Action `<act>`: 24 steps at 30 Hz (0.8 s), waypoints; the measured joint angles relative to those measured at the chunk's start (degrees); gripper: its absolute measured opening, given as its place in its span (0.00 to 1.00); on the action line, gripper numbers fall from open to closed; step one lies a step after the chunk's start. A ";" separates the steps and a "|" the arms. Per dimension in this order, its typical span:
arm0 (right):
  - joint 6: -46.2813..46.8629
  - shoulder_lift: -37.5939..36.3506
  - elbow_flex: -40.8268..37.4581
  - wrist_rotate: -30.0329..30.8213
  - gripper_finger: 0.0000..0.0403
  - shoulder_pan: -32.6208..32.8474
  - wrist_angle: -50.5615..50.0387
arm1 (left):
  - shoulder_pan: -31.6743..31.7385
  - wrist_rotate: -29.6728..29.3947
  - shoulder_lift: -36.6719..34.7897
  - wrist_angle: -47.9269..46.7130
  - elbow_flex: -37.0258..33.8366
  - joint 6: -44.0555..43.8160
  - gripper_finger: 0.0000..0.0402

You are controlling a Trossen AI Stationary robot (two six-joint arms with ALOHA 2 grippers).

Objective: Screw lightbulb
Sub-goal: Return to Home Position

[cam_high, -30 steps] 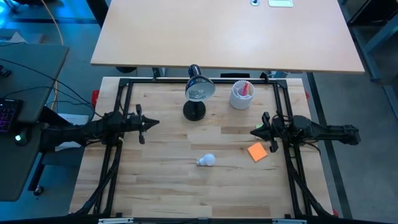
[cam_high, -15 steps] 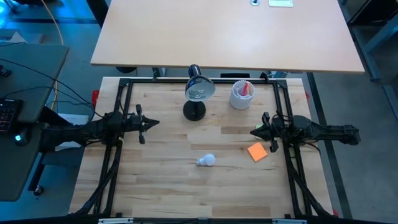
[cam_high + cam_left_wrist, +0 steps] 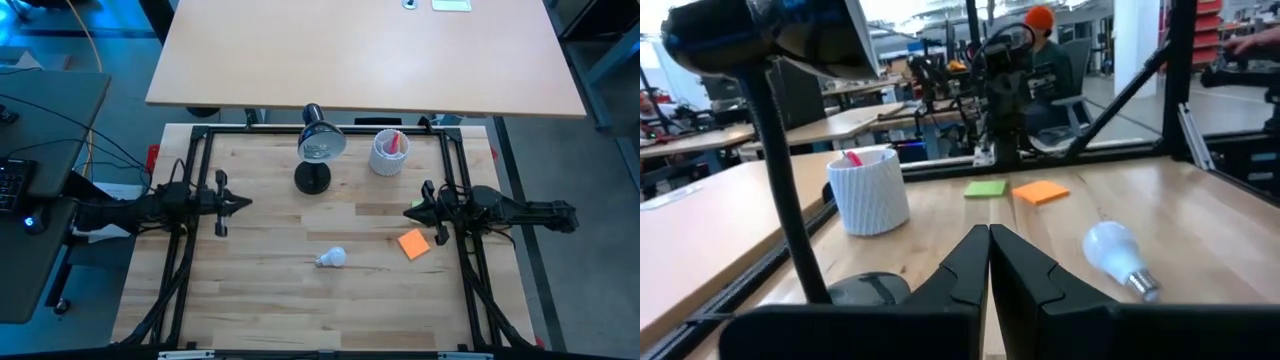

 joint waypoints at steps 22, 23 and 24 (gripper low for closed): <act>-14.19 0.33 -0.02 2.66 0.02 0.21 -0.32 | -0.51 0.00 0.28 -0.19 -0.02 6.75 0.02; -15.36 0.33 -0.02 2.66 0.02 0.21 -0.36 | -0.51 0.00 0.30 -0.34 -0.02 7.65 0.02; -15.80 0.33 -0.02 2.67 0.02 0.21 -0.42 | -0.51 -0.02 0.31 -0.46 -0.02 7.92 0.02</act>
